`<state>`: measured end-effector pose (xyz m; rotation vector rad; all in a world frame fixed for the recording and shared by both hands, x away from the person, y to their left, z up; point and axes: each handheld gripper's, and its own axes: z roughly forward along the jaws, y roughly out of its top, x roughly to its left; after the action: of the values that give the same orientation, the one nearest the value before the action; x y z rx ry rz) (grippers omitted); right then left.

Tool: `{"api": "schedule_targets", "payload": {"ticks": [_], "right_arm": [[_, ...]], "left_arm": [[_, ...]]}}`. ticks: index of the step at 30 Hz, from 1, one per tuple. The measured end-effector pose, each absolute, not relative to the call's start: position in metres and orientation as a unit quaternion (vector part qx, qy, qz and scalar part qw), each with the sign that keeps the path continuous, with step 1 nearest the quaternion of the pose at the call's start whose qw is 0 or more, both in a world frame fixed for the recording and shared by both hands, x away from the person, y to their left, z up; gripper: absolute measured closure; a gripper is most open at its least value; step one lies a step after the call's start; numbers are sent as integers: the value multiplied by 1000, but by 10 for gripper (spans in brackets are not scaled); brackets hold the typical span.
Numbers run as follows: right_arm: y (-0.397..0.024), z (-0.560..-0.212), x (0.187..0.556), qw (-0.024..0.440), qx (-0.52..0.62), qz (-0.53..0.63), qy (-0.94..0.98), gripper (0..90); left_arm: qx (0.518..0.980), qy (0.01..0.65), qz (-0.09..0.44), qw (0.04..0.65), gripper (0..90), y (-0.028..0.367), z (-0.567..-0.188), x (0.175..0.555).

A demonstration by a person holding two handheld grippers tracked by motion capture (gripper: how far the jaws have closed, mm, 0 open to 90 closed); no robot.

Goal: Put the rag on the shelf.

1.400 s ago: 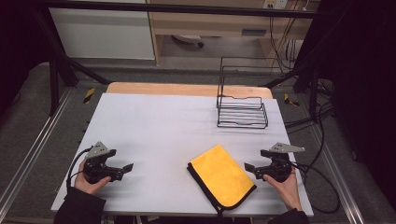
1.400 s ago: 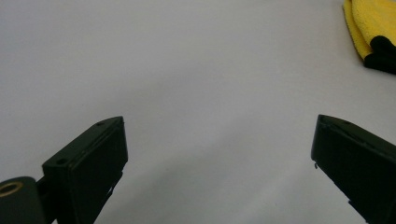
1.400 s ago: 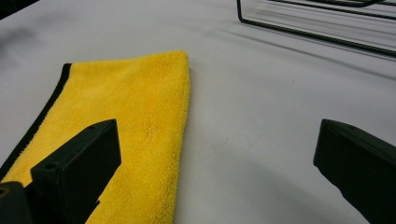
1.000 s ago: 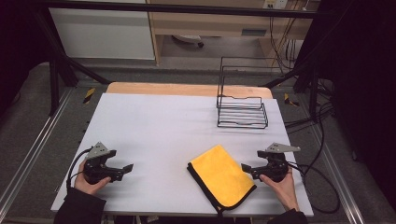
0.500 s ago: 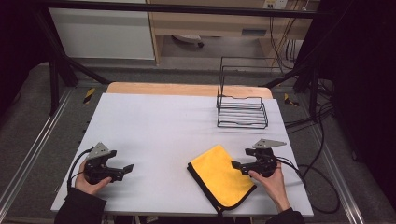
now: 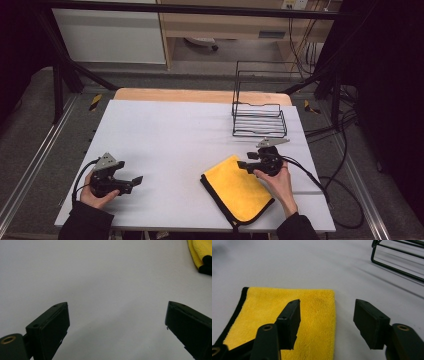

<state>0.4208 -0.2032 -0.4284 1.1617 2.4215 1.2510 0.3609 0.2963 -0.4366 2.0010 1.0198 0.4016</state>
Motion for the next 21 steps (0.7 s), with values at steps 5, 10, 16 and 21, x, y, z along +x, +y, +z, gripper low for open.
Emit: {"api": "schedule_targets", "payload": {"ticks": [5, 10, 16, 21], "right_arm": [[-198, -437, 432, 75, 397, 414, 815, 491], [-194, -444, 434, 69, 397, 404, 821, 567], [-192, -448, 433, 63, 396, 396, 826, 663], [-190, -450, 430, 65, 407, 391, 823, 683]], "left_arm": [[797, 406, 160, 416, 58, 296, -437, 361], [799, 405, 160, 414, 60, 296, -437, 362], [800, 403, 160, 414, 63, 295, -437, 362], [800, 404, 161, 413, 65, 296, -437, 362]]}}
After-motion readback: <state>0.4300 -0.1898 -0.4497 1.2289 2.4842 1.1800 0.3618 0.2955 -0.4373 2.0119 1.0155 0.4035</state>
